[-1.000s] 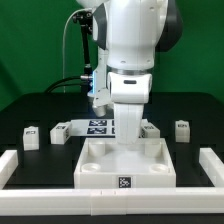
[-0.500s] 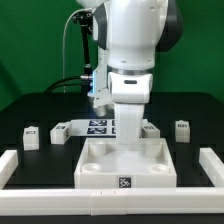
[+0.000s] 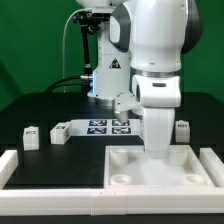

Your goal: Assemble one leg

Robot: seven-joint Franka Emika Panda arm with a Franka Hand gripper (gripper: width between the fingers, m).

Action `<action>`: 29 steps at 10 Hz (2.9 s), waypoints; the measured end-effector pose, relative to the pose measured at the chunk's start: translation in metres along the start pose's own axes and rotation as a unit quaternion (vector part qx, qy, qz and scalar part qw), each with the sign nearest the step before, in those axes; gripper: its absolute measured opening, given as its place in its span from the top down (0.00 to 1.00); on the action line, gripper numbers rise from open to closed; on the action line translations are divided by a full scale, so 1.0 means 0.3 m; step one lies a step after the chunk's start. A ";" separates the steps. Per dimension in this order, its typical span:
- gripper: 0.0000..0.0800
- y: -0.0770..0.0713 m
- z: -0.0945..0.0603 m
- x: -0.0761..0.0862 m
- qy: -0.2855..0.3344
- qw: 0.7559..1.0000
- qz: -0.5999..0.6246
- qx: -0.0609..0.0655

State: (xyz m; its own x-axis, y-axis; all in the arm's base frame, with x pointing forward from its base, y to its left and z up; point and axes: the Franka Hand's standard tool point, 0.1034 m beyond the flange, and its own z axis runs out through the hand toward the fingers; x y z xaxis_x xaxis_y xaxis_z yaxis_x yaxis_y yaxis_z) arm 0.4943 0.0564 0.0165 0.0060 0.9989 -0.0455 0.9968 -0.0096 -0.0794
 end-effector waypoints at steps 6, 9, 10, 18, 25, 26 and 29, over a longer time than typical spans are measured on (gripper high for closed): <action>0.92 -0.004 -0.002 0.039 0.000 1.000 0.006 -0.001; 0.46 -0.005 0.000 0.038 0.000 1.000 0.006 0.000; 0.46 -0.005 0.001 0.038 0.000 1.000 0.006 0.000; 0.19 -0.007 0.003 0.037 0.000 1.000 0.006 0.001; 0.19 -0.110 -0.145 0.076 -0.006 0.995 0.096 -0.021; 0.19 -0.111 -0.145 0.075 -0.006 0.995 0.099 -0.021; 0.19 -0.112 -0.145 0.080 0.000 0.969 0.248 -0.019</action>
Offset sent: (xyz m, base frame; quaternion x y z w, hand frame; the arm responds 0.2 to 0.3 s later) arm 0.0049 0.0213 -0.0045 0.0004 0.0053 -0.0210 0.9998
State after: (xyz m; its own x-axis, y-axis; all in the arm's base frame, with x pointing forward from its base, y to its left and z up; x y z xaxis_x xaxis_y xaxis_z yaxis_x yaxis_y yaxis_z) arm 0.4645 0.0828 0.0613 0.4848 0.8720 -0.0683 0.8736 -0.4865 -0.0102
